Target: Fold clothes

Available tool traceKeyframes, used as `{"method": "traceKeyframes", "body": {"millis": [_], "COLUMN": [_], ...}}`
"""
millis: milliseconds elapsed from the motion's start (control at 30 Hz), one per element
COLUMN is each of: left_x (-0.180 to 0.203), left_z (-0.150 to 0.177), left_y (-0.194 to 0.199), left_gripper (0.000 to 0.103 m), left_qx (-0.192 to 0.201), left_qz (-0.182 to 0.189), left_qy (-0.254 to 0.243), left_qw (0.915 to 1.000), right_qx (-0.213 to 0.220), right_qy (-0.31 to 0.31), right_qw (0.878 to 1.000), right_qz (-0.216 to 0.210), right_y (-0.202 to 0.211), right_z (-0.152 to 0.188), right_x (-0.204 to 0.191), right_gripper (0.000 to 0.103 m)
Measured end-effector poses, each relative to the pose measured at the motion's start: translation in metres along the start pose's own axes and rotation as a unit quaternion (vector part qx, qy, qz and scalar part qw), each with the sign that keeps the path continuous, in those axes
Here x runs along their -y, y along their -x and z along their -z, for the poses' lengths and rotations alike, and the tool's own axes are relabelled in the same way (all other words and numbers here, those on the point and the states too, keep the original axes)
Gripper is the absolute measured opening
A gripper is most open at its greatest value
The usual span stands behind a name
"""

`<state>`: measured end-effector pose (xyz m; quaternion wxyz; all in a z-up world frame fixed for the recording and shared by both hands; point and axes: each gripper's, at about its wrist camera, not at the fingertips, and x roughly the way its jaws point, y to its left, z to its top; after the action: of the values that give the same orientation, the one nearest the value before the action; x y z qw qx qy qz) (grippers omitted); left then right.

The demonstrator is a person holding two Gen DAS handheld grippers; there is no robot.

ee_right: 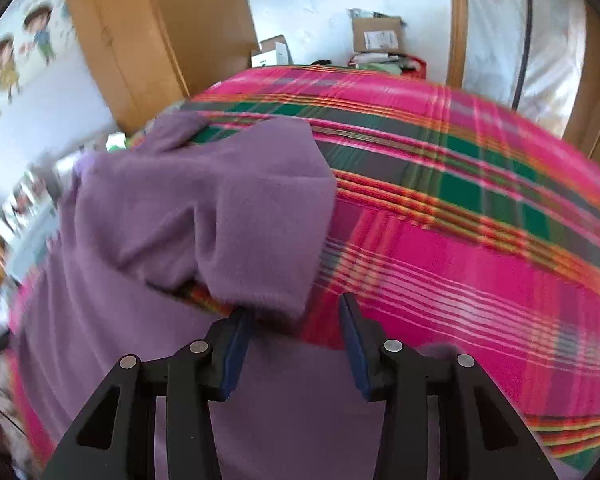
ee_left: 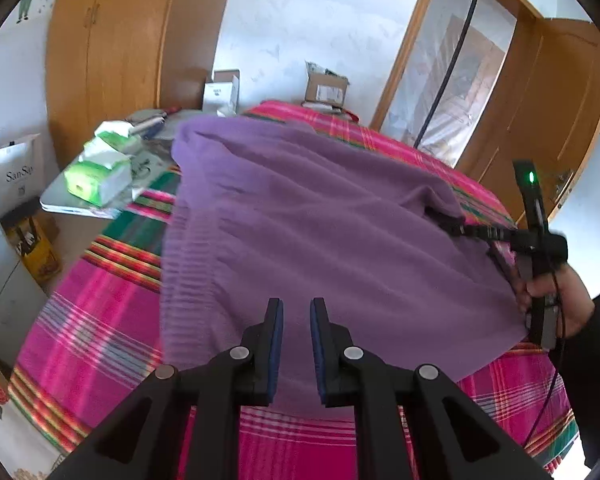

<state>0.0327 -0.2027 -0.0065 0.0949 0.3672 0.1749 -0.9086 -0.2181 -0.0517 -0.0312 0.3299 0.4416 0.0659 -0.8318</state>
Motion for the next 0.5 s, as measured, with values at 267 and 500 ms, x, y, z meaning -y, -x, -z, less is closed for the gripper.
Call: {"method": "traceKeyframes", "body": {"millis": [267, 500], "left_x": [-0.01, -0.009], "left_z": [0.017, 0.022], "left_y": [-0.021, -0.021], "left_gripper": [0.014, 0.013], "left_qx": [-0.018, -0.006], "left_qz": [-0.024, -0.033], "left_qy": [0.008, 0.004], "left_qw": [0.9995, 0.9994], "right_qx": [0.042, 0.187], "right_qy": [-0.04, 0.02], "right_qw": [0.998, 0.973], "right_qz": [0.004, 0.133], "right_y": [0.002, 0.097], "right_z": [-0.022, -0.063], "right_x": [0.002, -0.012], "right_gripper": [0.003, 0.003]}}
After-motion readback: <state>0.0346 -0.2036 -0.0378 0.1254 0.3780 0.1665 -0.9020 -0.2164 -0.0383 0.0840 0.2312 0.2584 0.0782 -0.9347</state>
